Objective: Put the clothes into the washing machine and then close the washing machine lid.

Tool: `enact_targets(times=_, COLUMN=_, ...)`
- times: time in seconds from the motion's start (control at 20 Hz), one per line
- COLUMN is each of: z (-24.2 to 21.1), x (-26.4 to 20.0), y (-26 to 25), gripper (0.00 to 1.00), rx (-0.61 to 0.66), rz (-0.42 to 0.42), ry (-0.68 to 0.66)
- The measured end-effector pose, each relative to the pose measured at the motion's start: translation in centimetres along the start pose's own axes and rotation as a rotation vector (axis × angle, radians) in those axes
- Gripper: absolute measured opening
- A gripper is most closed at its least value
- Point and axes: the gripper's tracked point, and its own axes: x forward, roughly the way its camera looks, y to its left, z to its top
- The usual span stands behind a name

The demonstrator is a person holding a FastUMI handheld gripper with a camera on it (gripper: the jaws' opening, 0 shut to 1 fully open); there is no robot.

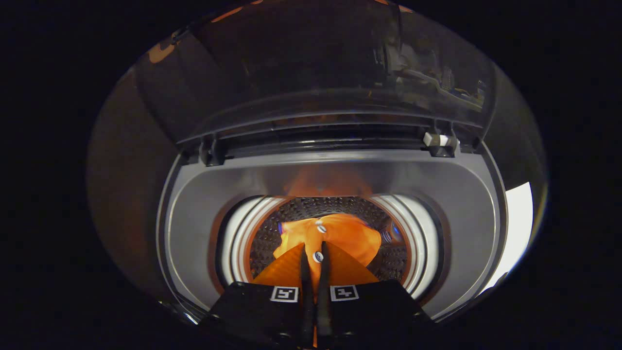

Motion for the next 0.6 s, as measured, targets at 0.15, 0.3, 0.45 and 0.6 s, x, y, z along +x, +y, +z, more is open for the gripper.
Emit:
enact_targets(times=0.15, z=-0.1, x=1.2, y=0.2, gripper=0.10, rx=-0.002, rz=-0.011, ry=0.002)
enact_targets(times=0.3, z=-0.4, x=2.0, y=0.3, gripper=0.10, rx=0.003, rz=-0.026, ry=0.029)
enact_targets(times=0.45, z=0.0, x=2.1, y=0.0, gripper=0.11, rx=0.026, rz=-0.035, ry=0.027)
enact_targets(times=0.6, z=-0.1, x=2.0, y=-0.4, gripper=0.20, rx=0.035, rz=-0.055, ry=0.023)
